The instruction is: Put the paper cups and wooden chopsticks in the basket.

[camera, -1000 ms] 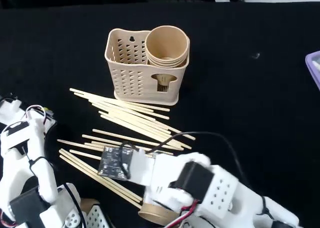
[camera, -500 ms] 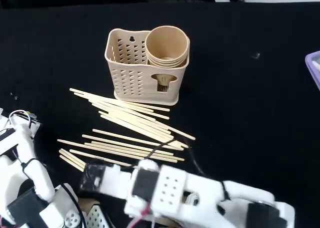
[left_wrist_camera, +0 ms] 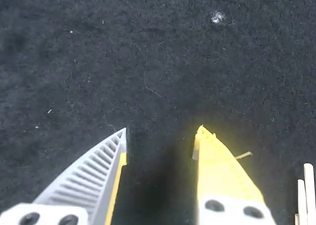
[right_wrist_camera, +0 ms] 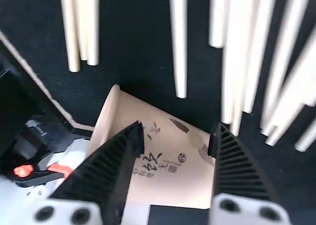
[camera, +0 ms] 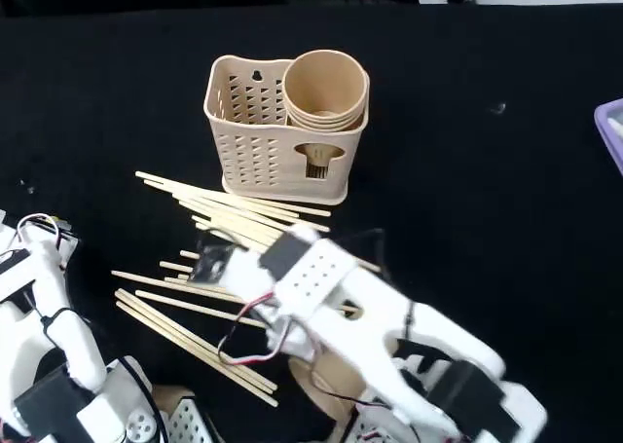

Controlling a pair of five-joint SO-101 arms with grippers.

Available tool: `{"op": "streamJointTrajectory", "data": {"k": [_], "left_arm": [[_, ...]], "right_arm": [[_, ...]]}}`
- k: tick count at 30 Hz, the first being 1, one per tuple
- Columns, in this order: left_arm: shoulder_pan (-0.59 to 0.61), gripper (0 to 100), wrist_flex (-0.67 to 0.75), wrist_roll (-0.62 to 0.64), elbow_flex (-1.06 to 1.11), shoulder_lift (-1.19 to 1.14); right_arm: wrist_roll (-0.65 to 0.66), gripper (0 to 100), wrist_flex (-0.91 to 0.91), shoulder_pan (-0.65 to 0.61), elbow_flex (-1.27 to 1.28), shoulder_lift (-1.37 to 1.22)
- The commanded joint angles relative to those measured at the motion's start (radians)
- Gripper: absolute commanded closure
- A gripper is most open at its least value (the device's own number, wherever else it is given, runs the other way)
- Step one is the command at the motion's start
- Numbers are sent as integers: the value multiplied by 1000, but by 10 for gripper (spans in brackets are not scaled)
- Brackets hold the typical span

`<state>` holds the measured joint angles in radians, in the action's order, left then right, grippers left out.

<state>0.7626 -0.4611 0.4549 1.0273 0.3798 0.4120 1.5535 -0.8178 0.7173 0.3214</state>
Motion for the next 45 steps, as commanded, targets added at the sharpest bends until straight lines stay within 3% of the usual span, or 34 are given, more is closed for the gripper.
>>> {"op": "streamJointTrajectory", "data": {"k": [1, 7, 13, 20, 29, 33, 45], "left_arm": [[13, 780, 18, 0, -38, 23], [12, 780, 18, 0, -38, 23], [12, 780, 29, 0, -38, 23], [12, 780, 52, 0, -30, 23], [12, 780, 52, 0, -30, 23], [12, 780, 52, 0, -28, 23], [13, 780, 49, 0, -28, 23]], "right_arm": [[31, 779, 64, 68, -15, 137], [28, 776, 109, 0, -105, 397], [28, 775, 209, -196, -79, 340], [28, 775, 192, -193, -67, 173], [26, 775, 192, -193, -73, 153], [11, 775, 178, -157, -68, 153], [91, 779, 164, 109, -44, 154]]}}
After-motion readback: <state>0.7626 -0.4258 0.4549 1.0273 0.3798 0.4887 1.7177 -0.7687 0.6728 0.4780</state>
